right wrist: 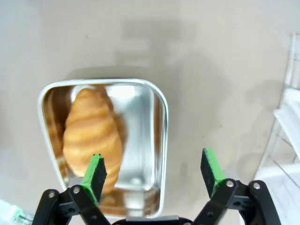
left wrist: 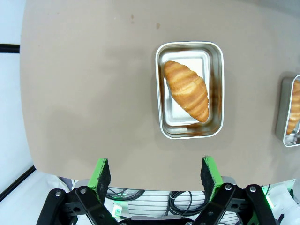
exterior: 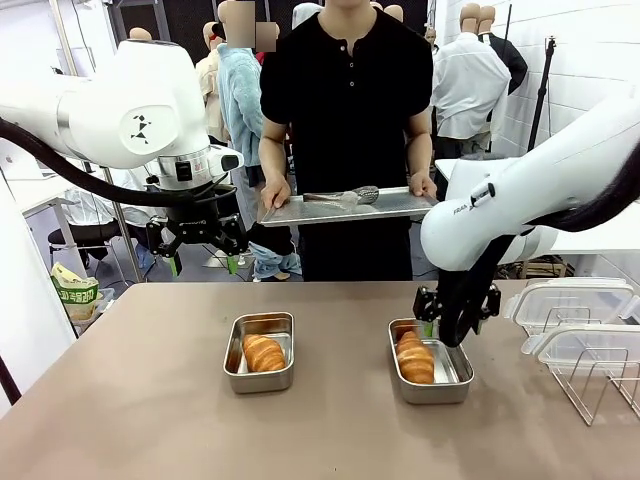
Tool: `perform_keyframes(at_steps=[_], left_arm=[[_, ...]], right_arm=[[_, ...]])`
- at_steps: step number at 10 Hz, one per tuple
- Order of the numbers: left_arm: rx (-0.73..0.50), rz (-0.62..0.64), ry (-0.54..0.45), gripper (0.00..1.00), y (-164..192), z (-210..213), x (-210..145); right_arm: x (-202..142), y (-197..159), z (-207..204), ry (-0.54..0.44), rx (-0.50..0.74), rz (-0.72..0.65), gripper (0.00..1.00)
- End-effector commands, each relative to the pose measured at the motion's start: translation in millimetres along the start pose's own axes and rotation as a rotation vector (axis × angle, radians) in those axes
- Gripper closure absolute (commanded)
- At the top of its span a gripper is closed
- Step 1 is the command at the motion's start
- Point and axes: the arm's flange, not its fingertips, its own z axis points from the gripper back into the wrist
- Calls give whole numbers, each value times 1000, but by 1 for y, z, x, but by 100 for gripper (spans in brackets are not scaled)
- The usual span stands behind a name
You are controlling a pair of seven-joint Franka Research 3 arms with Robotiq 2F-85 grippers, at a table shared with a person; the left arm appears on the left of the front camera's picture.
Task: Place the bread in airtight containers.
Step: Pick up one Airtight Container lid and hand it to the human.
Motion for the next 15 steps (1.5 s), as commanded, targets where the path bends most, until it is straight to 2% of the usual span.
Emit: perform_keyframes(at_steps=[1,5,8,10,12,15], left_arm=[[-3,2,-2,0,2,2,0],[-3,2,-2,0,2,2,0],[-3,2,-2,0,2,2,0],[-3,2,-2,0,2,2,0],[-3,2,-2,0,2,2,0],[-3,2,-2,0,2,2,0]], right_arm=[[-16,16,39,-47,-53,19,0],[-27,30,106,-154,-112,6,0],[-38,18,151,-209,-192,-70,0],[-40,3,162,-216,-173,-116,0],[-34,-4,166,-189,-143,-102,0],[-40,-2,167,-217,-163,-90,0]])
